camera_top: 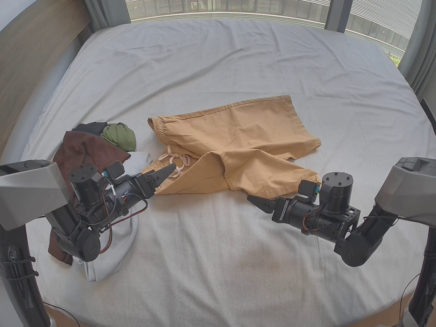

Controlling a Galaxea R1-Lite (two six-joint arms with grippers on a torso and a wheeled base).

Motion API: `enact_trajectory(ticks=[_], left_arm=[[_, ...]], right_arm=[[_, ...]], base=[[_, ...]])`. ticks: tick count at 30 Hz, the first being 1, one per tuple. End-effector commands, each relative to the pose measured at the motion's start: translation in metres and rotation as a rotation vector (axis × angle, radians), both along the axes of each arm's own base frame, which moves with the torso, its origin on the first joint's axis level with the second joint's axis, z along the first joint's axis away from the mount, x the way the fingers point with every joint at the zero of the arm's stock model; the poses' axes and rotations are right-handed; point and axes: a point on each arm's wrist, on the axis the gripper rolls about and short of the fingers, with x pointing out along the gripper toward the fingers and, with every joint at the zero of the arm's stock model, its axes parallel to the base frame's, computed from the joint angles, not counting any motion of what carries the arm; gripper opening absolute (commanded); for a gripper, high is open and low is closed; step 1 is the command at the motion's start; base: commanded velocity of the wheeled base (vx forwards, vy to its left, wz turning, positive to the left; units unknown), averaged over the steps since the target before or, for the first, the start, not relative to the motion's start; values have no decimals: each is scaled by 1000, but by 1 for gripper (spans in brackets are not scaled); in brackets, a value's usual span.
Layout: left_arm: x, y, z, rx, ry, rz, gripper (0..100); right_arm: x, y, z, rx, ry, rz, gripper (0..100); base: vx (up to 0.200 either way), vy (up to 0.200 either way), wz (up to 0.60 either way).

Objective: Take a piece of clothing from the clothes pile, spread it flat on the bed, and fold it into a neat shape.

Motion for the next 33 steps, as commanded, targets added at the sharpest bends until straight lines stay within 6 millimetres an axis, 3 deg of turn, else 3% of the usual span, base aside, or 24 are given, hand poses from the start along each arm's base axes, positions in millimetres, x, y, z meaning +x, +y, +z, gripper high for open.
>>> enact_trajectory(ticks=[1, 6, 13, 29, 30, 33], left_arm=[[0, 1, 0, -1, -1, 2, 100], [0, 1, 1, -1, -4, 3, 100], [0, 2, 2, -2, -5, 5, 100], [0, 1, 1, -1, -4, 3, 100], [0, 1, 1, -1, -4, 3, 100], [0, 1, 1, -1, -4, 3, 100]], right_arm=[[11, 8, -33, -30, 56, 0, 100], [23, 10, -40, -24, 56, -32, 100], [31, 14, -34, 33, -10, -42, 100], [32, 15, -33, 73, -57, -76, 100], [32, 15, -31, 83, -75, -77, 0], [32, 15, -30, 93, -92, -78, 0]], base=[[0, 0, 0], [0, 0, 0], [0, 0, 0], [0, 0, 0], [0, 0, 0], [0, 0, 0]])
